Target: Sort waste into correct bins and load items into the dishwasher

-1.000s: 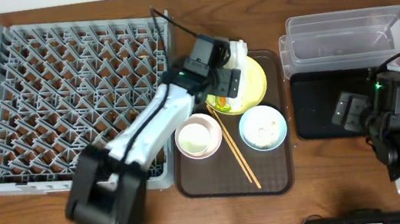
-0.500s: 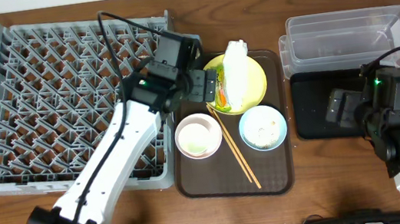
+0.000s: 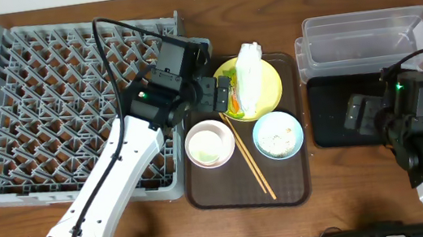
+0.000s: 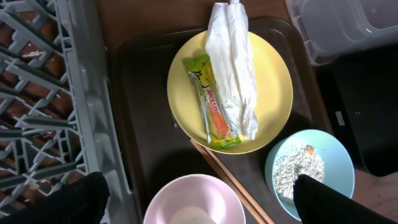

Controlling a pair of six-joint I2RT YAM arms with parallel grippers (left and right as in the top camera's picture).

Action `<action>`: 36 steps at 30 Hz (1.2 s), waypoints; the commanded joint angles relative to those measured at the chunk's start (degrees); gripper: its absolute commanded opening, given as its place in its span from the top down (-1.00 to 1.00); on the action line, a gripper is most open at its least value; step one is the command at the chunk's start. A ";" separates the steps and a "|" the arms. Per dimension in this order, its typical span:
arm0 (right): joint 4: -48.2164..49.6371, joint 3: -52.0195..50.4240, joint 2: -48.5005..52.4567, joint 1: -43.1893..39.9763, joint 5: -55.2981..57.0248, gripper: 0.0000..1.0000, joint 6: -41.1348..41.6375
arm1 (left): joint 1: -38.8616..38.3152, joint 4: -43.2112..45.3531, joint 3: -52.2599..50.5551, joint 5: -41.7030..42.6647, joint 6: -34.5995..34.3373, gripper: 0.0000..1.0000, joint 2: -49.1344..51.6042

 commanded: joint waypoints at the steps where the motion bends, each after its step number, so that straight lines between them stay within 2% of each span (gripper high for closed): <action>1: -0.11 1.16 0.07 -0.44 -0.42 -0.88 -0.57 | 0.09 -0.26 1.07 1.25 -0.52 -0.95 -0.66; 12: -0.35 1.16 0.07 -0.44 -0.46 -0.87 -0.55 | 0.09 -0.20 1.07 15.56 -0.50 -0.94 -0.66; 22: -0.66 1.16 0.07 -0.44 -0.66 -0.88 -0.55 | 0.48 -0.15 1.07 42.12 -0.50 -0.91 -0.66; 28: -1.11 1.16 0.07 -0.44 -0.87 -0.88 -0.52 | 3.80 0.81 1.07 59.08 -0.55 -0.91 -0.66; 32: -1.55 1.16 0.07 -0.44 -0.87 -0.88 -0.52 | 6.19 1.36 1.07 67.47 -0.55 -0.91 -0.66; 36: -1.60 1.16 0.07 -0.44 -0.87 -0.88 -0.52 | 7.82 1.38 1.07 72.04 -0.52 -0.91 -0.66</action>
